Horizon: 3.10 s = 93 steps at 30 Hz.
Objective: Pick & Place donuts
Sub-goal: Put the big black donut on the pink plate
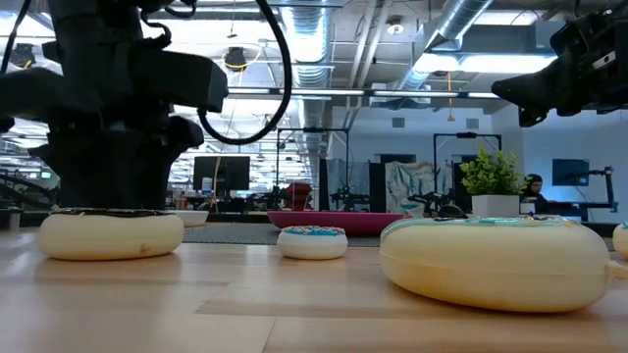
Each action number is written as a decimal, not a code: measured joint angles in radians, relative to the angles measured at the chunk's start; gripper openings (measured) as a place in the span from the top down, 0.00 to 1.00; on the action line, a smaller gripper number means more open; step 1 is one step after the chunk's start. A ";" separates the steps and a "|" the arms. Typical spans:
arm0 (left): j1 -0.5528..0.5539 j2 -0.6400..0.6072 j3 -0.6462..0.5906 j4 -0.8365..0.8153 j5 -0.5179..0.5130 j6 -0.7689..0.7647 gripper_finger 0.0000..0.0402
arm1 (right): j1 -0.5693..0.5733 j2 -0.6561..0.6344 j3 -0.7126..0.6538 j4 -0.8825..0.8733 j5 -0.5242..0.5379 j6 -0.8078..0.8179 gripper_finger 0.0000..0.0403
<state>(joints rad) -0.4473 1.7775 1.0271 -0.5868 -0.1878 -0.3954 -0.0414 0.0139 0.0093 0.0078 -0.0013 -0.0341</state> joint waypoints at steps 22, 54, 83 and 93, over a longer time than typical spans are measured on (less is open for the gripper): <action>0.014 0.007 0.065 -0.012 0.026 -0.009 0.78 | 0.000 0.000 0.000 0.000 0.000 0.000 1.00; 0.706 0.100 0.545 -0.146 0.127 0.644 0.78 | 0.000 -0.002 0.000 0.000 0.000 0.000 1.00; 0.801 0.485 0.866 -0.330 0.187 0.724 0.78 | 0.000 0.000 0.000 0.000 0.000 0.000 1.00; 0.801 0.484 0.836 -0.264 0.185 0.706 0.77 | 0.000 0.001 0.000 0.000 0.001 0.000 1.00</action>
<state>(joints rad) 0.3534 2.2620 1.8633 -0.8509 -0.0032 0.3107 -0.0414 0.0147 0.0093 0.0078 -0.0006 -0.0341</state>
